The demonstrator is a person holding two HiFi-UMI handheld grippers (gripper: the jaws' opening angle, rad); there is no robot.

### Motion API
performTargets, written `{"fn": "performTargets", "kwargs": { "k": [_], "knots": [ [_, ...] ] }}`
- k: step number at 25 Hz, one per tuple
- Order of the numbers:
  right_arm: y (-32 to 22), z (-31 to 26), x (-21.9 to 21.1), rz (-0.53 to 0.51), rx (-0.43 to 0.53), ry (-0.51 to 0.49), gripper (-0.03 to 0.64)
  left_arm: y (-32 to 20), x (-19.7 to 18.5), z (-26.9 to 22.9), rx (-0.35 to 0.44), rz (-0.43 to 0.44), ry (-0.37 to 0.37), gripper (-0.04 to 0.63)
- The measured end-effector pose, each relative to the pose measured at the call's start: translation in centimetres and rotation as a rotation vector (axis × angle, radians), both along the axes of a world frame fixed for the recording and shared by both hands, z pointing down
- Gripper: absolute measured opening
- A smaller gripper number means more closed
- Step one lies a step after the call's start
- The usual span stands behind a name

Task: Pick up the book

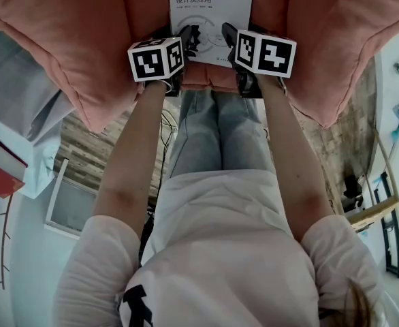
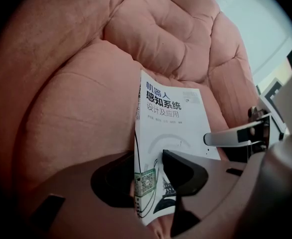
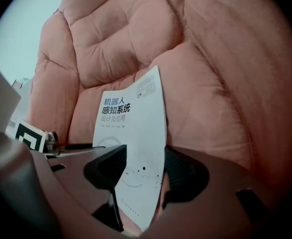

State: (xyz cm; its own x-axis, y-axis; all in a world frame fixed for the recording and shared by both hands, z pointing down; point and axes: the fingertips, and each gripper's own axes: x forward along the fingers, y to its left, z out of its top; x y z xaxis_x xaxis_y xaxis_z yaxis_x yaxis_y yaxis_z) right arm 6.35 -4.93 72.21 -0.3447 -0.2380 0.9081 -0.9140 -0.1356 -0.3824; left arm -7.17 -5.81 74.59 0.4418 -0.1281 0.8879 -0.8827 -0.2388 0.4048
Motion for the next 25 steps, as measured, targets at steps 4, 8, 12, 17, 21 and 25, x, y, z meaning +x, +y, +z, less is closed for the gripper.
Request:
{"fn": "performTargets", "kwargs": {
  "k": [4, 8, 12, 17, 21, 25],
  "knots": [
    [0.1, -0.9, -0.3, -0.013, 0.015, 0.020, 0.253, -0.1, -0.1, -0.1, 0.008, -0.003, -0.037, 0.179],
    [-0.2, -2.4, -0.7, -0.009, 0.041, 0.029, 0.235, -0.1, -0.2, -0.2, -0.005, -0.004, -0.080, 0.178],
    [-0.2, -2.4, -0.4, 0.045, 0.056, 0.023, 0.198, -0.1, 0.0, -1.1, 0.061, 0.007, -0.076, 0.158],
    [0.0, 0.2, 0.9, 0.064, 0.011, 0.036, 0.173, 0.0, -0.1, -1.5, 0.082, -0.005, 0.015, 0.133],
    [-0.1, 1.7, 0.9, 0.040, -0.006, 0.047, 0.175, 0.0, 0.1, -0.8, -0.033, -0.018, 0.071, 0.133],
    [0.0, 2.9, 0.9, 0.035, -0.048, 0.028, 0.176, 0.4, 0.4, -0.3, -0.088, -0.009, 0.055, 0.133]
  ]
}}
